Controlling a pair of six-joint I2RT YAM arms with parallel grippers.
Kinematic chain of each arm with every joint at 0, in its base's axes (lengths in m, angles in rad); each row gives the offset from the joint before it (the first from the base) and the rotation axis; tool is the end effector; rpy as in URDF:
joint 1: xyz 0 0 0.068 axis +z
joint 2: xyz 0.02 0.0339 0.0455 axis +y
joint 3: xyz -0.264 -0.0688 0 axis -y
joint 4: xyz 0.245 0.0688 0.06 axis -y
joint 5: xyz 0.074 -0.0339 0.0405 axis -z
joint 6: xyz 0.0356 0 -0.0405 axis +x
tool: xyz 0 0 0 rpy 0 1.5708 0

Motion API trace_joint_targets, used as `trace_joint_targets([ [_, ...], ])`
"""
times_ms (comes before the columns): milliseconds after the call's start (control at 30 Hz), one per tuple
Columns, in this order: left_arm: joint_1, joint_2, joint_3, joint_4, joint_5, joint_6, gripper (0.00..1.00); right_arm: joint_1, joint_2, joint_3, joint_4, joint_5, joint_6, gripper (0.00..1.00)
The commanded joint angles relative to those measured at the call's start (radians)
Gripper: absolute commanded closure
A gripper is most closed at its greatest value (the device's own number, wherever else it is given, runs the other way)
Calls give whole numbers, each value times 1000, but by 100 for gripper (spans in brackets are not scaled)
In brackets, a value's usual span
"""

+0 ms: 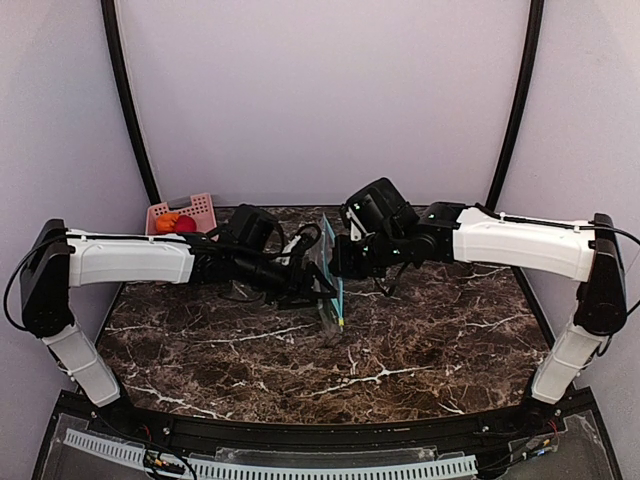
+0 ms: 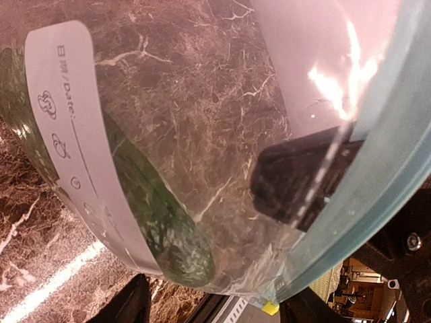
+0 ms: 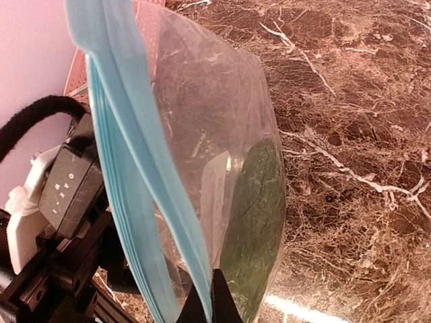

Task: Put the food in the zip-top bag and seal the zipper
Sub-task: Adjust the zipper food storage bag at the center of the board, then pass from the right arm to the left

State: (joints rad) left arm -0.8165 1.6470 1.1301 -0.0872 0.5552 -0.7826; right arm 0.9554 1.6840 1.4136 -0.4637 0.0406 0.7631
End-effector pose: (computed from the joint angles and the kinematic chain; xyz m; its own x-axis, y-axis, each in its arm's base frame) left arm 0.2387 -0.2814 0.2486 -0.9220 0.1061 -0.3725 0.3755 0.4803 -0.7926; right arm 0.2224 0.3121 0.2948 -0.8314 0.0203 -0.5553 -0.3098 0.8127 0.4935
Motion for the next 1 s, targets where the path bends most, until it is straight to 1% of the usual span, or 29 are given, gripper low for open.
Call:
trace_joint_targets([
  [0,-6,13,24,38,-25,-26,38,6,-9,18,20,24,9,100],
  [33,-6,16,24,46,-27,-31,39,6,-6,19,19,25,9,100],
  [100,-5,22,27,66,-30,-42,46,8,-3,19,18,25,7,100],
  [167,-6,28,29,80,-31,-52,61,7,-2,20,10,30,5,100],
  [200,-6,27,29,82,-36,-53,66,8,-2,21,3,34,5,100],
  [233,-6,25,27,83,-40,-53,73,8,-1,22,-9,43,2,100],
  [267,-5,20,26,83,-41,-54,76,8,-1,20,-22,50,2,100],
  [300,-5,18,25,83,-44,-51,81,8,-3,18,-35,56,1,100],
  [467,-6,14,17,83,-42,-41,96,7,-9,-20,-61,34,9,100],
  [500,-6,14,12,83,-44,-39,99,8,-10,-27,-62,21,11,98],
  [533,-6,14,9,96,-44,-38,99,8,-11,-34,-66,9,14,92],
  [567,-6,14,5,108,-45,-37,99,8,-12,-43,-69,-2,17,85],
  [600,-6,14,2,112,-46,-38,99,7,-13,-50,-73,-12,18,74],
  [633,-6,14,-4,121,-45,-40,99,8,-13,-57,-78,-18,23,66],
  [733,-5,15,-12,139,-44,-41,99,9,-8,-73,-93,-26,33,49],
  [833,-5,16,-16,150,-39,-43,99,12,6,-77,-114,-37,42,40],
  [967,-6,16,-19,160,-33,-35,99,12,32,-78,-137,-78,38,33],
])
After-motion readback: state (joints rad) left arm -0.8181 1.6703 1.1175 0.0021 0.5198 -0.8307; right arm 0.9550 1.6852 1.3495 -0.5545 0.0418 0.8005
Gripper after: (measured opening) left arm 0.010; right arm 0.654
